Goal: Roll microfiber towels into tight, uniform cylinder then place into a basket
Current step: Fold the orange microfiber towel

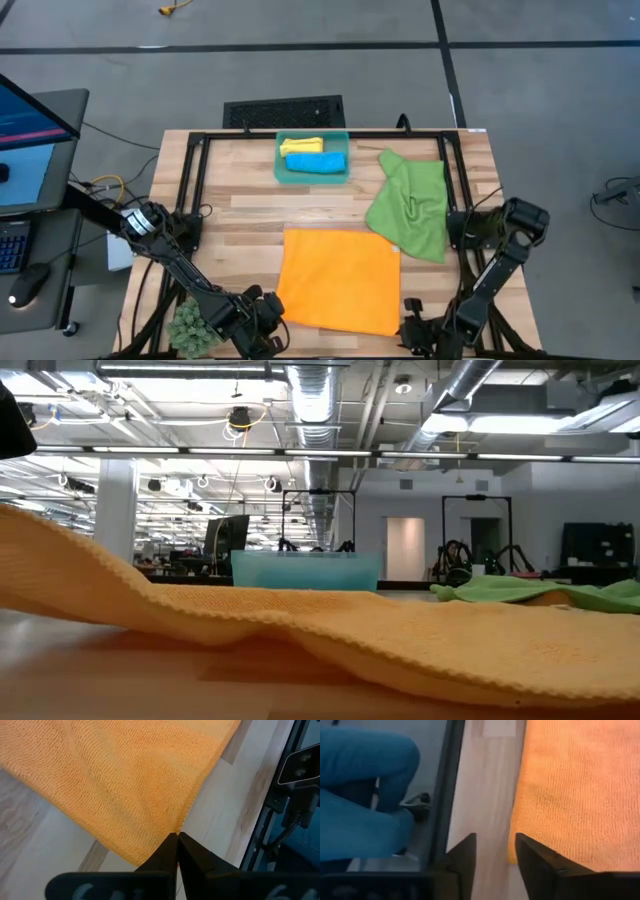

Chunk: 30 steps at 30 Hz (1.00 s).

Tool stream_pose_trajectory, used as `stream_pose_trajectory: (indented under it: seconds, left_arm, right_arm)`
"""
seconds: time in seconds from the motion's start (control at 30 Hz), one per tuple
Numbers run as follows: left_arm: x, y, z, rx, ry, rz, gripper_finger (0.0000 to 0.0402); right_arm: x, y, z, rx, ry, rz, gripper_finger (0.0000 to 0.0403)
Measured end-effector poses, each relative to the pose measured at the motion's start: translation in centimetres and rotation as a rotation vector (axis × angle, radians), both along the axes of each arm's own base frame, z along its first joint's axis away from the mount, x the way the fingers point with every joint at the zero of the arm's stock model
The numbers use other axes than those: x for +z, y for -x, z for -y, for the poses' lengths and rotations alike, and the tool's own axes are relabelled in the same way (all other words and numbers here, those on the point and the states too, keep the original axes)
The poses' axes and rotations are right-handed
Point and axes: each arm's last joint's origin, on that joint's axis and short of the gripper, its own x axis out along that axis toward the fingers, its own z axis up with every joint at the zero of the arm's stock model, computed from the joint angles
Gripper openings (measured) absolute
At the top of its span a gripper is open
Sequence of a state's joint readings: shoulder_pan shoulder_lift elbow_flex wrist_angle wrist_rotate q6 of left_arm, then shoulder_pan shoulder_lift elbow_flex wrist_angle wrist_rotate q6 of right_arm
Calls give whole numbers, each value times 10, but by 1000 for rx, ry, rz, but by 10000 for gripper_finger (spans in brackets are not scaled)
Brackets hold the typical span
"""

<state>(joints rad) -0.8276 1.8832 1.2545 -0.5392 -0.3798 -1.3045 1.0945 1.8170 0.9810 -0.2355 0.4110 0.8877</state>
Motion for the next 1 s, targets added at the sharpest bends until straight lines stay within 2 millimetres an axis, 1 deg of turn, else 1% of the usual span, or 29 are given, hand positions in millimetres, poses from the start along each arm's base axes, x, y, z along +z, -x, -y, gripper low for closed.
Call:
stream_pose_trajectory:
  seconds: [0.13, 0.27, 0.33, 0.5, 0.67, 0.77, 0.83, 0.9, 1.0]
  left_arm:
    - [0, 0, 0, 0, 0, -1, 0]
    - [0, 0, 0, 0, 1, 0, 0]
    - [0, 0, 0, 1, 1, 0, 0]
    - [0, 0, 0, 0, 0, 0, 0]
    - [0, 0, 0, -1, -1, 0, 0]
    - [0, 0, 0, -13, -9, -1, 0]
    - [0, 0, 0, -20, -15, -3, 0]
    - [0, 1, 0, -71, -46, -2, 0]
    - [-1, 2, 0, -126, -92, -10, 0]
  right_arm:
    - [-3, -6, 5, -9, 16, -26, 196]
    - [-3, -11, 8, -25, 15, -31, 218]
    - [-4, -12, 10, -29, 24, -44, 223]
    - [-16, -13, 6, -10, 14, -92, 226]
    - [-24, -16, 7, -27, 43, -92, 223]
    - [-25, -19, 9, -45, 43, -97, 207]
    - [-25, -19, 10, -50, 47, -98, 184]
    - [-26, -19, 11, -56, 57, -101, 151]
    - [-26, -18, 13, -84, 65, -110, 87]
